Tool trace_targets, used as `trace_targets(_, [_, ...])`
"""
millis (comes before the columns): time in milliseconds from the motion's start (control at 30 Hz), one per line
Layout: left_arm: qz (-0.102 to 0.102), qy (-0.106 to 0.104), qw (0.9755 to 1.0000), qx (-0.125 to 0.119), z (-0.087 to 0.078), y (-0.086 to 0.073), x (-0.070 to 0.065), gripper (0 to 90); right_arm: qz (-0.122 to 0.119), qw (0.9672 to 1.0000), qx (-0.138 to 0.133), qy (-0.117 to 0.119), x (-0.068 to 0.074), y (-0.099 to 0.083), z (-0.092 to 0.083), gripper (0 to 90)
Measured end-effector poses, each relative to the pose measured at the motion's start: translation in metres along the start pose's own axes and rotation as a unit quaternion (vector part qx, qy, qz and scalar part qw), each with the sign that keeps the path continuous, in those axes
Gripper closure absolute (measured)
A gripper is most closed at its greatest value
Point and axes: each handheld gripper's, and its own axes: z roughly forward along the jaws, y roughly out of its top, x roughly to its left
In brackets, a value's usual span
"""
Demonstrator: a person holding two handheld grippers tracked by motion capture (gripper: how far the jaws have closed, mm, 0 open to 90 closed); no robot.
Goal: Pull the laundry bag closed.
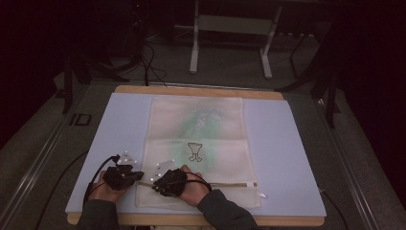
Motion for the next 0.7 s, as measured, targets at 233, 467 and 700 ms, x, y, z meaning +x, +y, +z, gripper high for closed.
trace_targets(233, [-0.002,-0.004,1.0,-0.001,-0.0002,-0.0003,0.001,89.9,-0.004,1.0,0.007,0.001,0.0004,-0.0002,-0.0027,82.2])
trace_targets(467, [-0.004,-0.005,1.0,-0.001,-0.0002,-0.0004,0.0014,89.9,-0.005,0.9999,0.011,0.002,0.0001,-0.0021,-0.0062,82.2])
trace_targets(700, [-0.004,-0.005,1.0,-0.002,-0.0003,-0.0006,0.0015,89.9,-0.006,0.9999,0.015,-0.001,0.0002,-0.0051,-0.0094,82.2])
